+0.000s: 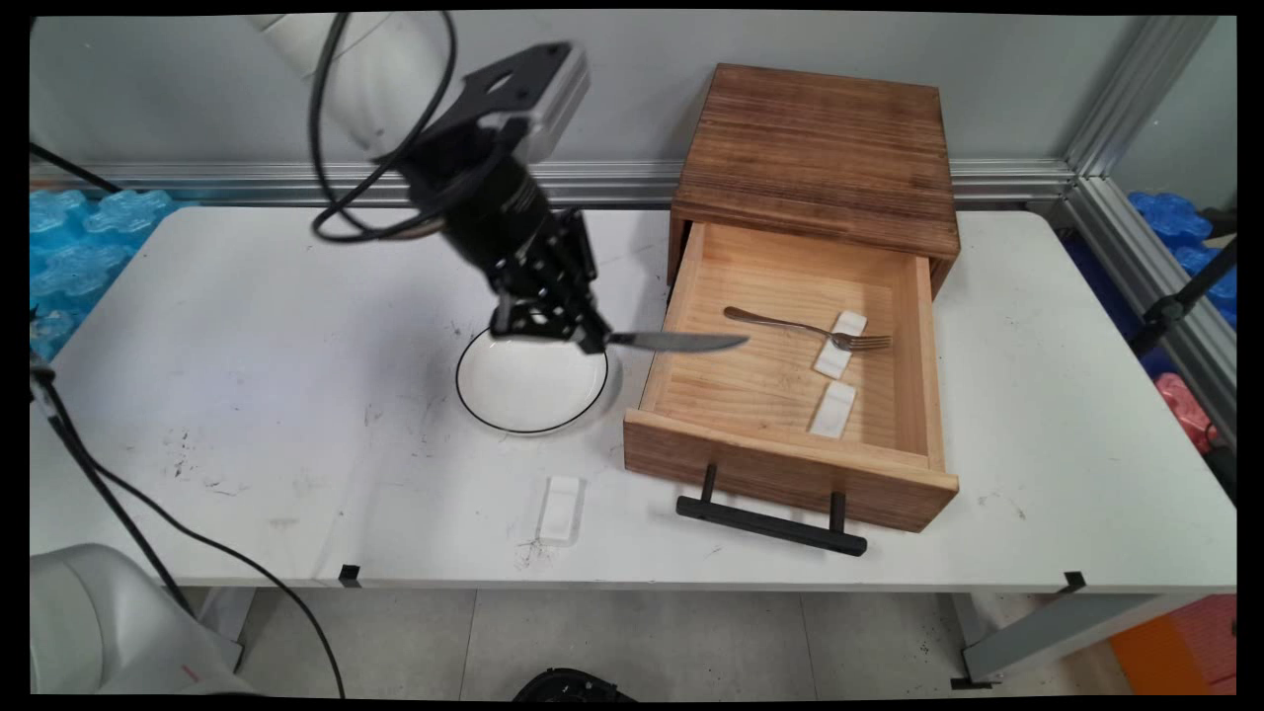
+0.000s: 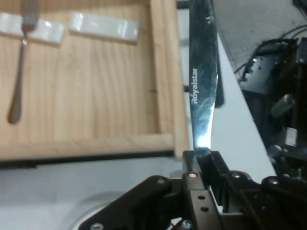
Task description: Place the picked object into the drawer
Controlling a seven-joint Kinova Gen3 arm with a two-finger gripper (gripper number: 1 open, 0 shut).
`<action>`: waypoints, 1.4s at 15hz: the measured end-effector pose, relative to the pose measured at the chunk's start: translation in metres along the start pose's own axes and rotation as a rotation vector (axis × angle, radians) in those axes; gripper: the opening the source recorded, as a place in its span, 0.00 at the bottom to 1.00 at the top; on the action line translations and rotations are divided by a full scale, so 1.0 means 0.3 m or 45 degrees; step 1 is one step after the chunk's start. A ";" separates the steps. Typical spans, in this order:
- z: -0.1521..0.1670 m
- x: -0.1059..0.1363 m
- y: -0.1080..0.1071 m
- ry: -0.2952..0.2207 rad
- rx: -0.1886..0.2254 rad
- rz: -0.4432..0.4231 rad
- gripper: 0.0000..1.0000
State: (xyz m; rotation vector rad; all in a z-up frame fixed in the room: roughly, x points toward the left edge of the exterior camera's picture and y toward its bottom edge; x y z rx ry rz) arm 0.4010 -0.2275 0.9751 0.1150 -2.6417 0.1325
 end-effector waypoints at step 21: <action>0.398 0.298 -0.361 0.035 -0.049 0.169 0.00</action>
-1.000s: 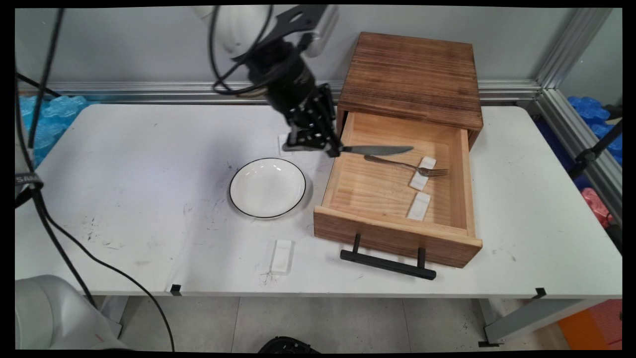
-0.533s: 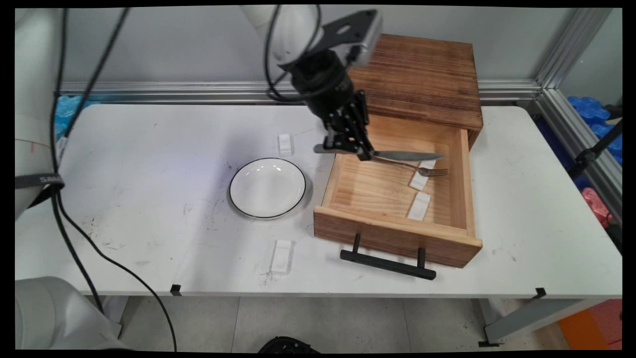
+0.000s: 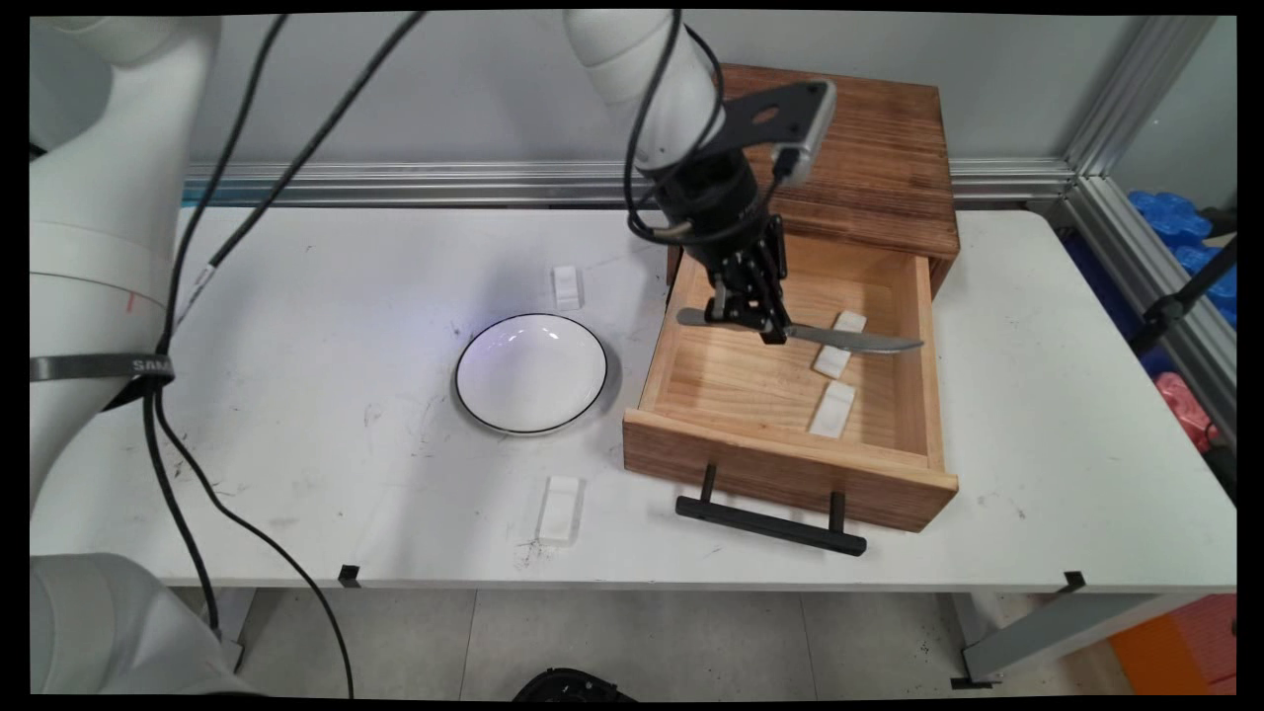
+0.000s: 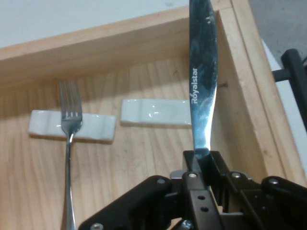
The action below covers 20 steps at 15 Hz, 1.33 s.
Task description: Place the picked object into the drawer
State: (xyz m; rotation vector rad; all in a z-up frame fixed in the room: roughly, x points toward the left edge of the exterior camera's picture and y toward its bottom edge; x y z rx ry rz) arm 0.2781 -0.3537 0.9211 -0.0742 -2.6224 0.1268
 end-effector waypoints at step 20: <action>0.274 -0.060 -0.120 -0.069 -0.063 -0.029 0.00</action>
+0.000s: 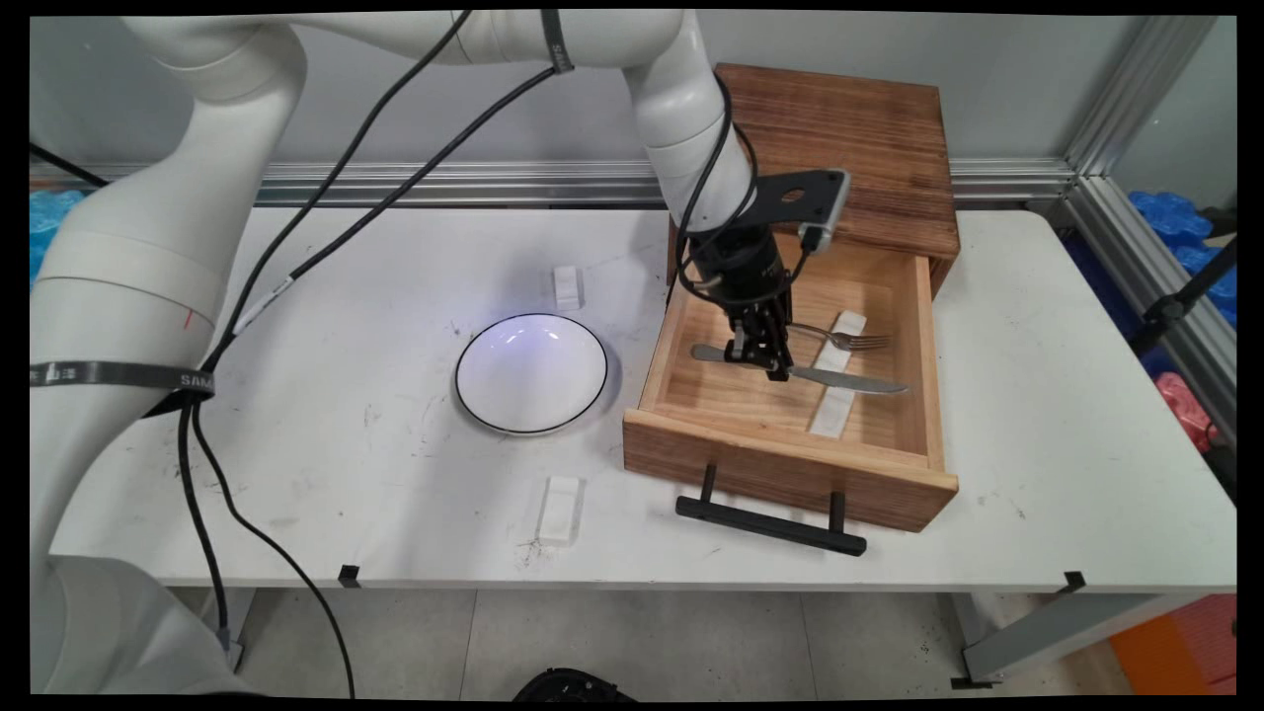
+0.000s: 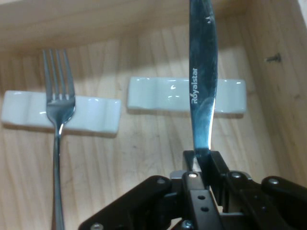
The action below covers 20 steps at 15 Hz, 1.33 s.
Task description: Place the picked object into the drawer
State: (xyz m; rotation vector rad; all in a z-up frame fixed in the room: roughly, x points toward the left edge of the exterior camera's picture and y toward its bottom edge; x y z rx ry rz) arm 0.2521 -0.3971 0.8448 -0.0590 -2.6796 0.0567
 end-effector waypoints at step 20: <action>0.132 -0.026 -0.006 -0.026 -0.023 0.016 0.00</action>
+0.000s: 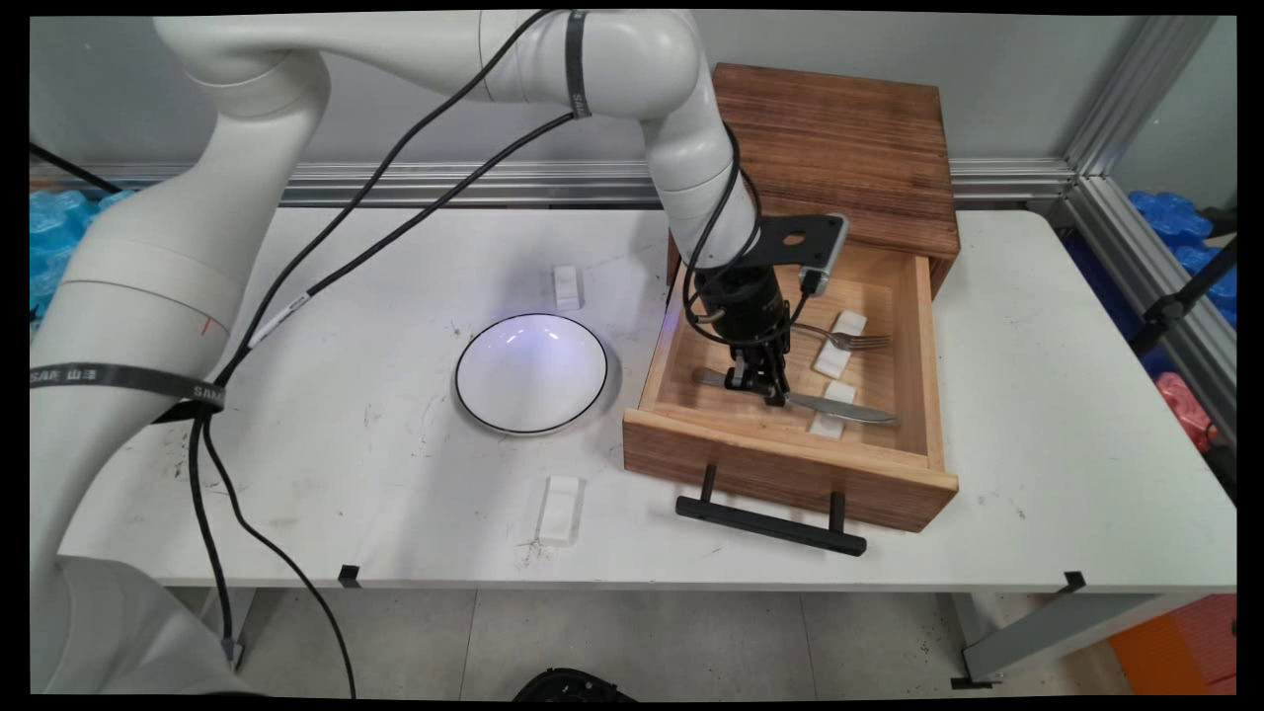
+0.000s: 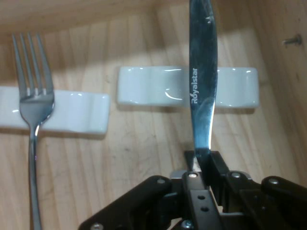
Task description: Place the picked object into the drawer
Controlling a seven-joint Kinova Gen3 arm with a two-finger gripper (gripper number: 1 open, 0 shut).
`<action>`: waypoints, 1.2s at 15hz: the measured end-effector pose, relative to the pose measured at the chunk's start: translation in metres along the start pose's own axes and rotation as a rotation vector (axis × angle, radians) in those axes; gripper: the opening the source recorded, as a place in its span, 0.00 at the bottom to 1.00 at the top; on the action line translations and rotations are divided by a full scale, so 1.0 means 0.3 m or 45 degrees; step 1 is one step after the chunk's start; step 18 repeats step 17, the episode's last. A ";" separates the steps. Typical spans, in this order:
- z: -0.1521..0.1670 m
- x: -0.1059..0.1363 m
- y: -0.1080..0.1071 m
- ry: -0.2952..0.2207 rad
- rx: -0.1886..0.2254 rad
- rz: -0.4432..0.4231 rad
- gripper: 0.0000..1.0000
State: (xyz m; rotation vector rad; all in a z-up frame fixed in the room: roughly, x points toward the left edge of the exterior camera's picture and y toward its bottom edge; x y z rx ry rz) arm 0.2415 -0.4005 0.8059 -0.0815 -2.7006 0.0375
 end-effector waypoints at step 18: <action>0.036 0.006 -0.007 0.012 0.020 0.012 1.00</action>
